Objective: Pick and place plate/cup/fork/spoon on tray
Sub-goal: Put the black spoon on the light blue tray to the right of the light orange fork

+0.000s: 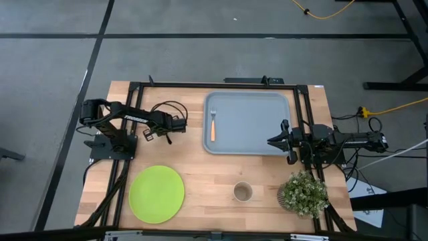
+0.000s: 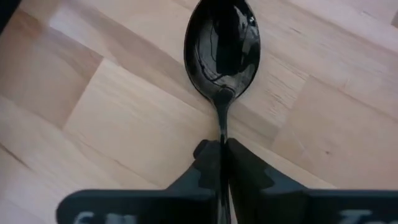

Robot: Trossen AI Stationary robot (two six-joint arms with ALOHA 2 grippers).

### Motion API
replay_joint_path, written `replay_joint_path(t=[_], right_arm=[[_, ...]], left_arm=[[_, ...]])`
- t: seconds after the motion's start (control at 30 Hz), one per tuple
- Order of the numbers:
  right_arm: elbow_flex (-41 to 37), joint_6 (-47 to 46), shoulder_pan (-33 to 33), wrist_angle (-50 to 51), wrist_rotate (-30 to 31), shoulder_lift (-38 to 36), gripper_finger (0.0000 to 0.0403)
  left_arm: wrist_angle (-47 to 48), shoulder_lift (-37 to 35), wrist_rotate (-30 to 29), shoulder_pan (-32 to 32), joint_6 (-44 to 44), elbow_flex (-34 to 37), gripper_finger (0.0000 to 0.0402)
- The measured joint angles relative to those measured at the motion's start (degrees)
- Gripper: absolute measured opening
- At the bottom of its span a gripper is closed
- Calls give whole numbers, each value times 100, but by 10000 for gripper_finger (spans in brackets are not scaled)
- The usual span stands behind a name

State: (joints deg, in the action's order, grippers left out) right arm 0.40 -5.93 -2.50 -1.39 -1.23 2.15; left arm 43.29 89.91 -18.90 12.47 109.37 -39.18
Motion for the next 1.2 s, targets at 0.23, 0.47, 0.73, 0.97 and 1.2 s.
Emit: replay_joint_path(t=[0.23, 0.47, 0.73, 0.97, 1.2], right_arm=[[0, -1, 0, 0, 2, 0, 51], [0, -2, 2, 4, 2, -1, 51], [0, -2, 2, 4, 4, 0, 51], [0, -18, 0, -1, 7, 26, 51], [0, -150, 2, 9, 8, 48, 51]], left_arm=[[-60, 12, -233, -68, -556, -90, 5], [-391, 28, -532, -140, -1643, -842, 2], [-2668, 104, -1269, -257, -3142, -1360, 2], [-2901, 1023, -1305, -218, -3750, -2304, 1], [-2896, 2303, -212, -50, -3946, -3452, 1]])
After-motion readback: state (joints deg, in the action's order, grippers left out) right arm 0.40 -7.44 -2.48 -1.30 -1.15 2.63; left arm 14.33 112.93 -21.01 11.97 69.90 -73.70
